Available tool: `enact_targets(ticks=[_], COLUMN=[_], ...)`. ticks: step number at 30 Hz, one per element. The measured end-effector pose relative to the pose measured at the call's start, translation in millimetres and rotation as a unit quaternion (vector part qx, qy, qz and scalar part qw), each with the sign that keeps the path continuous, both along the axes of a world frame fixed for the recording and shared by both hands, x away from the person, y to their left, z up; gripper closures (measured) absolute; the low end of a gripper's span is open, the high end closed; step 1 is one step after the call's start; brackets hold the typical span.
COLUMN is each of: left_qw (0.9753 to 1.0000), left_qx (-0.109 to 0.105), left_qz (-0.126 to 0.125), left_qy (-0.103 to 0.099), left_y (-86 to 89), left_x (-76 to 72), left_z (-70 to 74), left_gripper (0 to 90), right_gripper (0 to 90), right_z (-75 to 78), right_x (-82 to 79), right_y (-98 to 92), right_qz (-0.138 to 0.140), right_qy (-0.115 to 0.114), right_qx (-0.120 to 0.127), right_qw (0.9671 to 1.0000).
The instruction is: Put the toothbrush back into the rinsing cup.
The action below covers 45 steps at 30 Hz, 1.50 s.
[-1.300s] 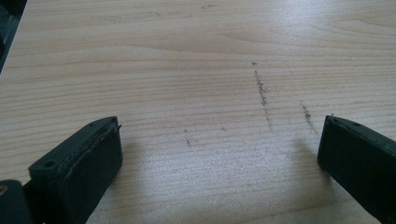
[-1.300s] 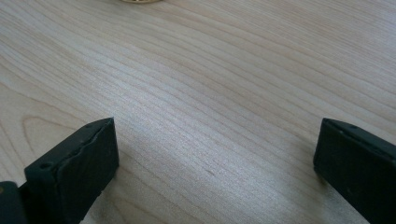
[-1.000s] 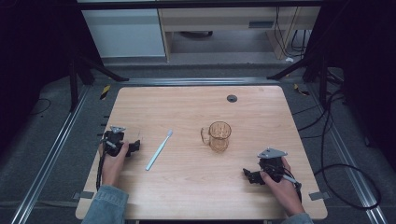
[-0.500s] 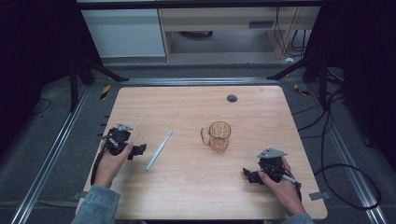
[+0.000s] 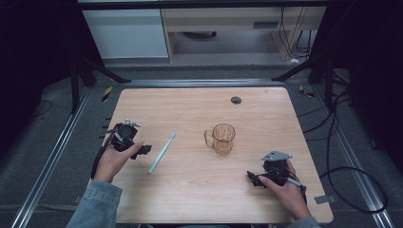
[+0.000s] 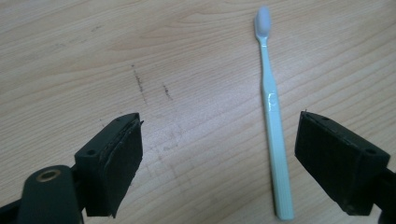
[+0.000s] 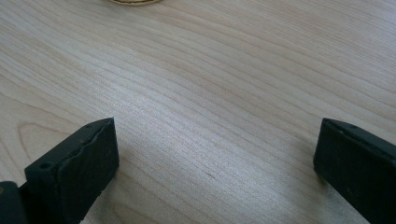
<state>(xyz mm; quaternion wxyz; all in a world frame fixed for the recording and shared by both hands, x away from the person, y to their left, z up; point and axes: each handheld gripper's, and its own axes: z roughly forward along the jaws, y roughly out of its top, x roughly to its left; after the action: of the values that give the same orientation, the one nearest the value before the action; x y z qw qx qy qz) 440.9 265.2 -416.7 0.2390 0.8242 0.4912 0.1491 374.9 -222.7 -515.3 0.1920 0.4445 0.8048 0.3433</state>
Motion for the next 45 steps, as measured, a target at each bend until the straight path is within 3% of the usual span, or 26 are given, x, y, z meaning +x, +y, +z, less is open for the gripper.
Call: enact_targets(ticks=[7, 13, 22, 23, 31, 34, 41, 45], left_qw=[0.9995, 0.9977, 0.9932, 0.9918, 0.9896, 0.9901, 0.9875, 0.9840], left_qx=[0.017, 0.040, 0.064, 0.077, 0.089, 0.079, 0.086, 0.105], left_qz=[-0.020, -0.040, -0.061, -0.066, -0.051, -0.044, -0.048, -0.049], left_qy=[0.016, 0.038, 0.075, 0.078, 0.101, 0.108, 0.123, 0.135], left_y=[-10.1, -25.1, -57.7, -65.1, -75.7, -76.0, -87.4, -95.7], left_x=[4.9, 17.0, 32.3, 34.1, 38.2, 45.4, 61.2, 69.5], left_z=[4.3, 2.4, -10.2, -9.5, -6.4, -8.5, -3.0, 0.9], left_gripper=[17.1, 18.2, 20.5, 20.5, 20.8, 22.8, 26.3, 31.9], right_gripper=[0.4, 0.4, 0.4, 0.4, 0.4, 0.4, 0.4, 0.4], right_z=[0.0, 0.0, 0.0, 0.0, 0.0, -0.1, 0.0, -0.1], right_x=[1.0, 1.2, 1.0, 1.1, 0.3, 0.5, 2.1, 2.1], right_y=[0.7, 1.0, 1.9, 2.0, 2.7, 2.8, 2.8, 2.8], right_qz=[-0.005, -0.007, -0.012, -0.012, -0.018, -0.018, -0.015, -0.015], right_qy=[0.000, 0.000, 0.000, 0.000, 0.001, 0.000, 0.000, -0.001], right_qx=[0.001, 0.000, 0.001, 0.001, 0.001, 0.001, 0.001, 0.000], right_qw=[1.0000, 1.0000, 0.9999, 0.9999, 0.9998, 0.9998, 0.9999, 0.9999])
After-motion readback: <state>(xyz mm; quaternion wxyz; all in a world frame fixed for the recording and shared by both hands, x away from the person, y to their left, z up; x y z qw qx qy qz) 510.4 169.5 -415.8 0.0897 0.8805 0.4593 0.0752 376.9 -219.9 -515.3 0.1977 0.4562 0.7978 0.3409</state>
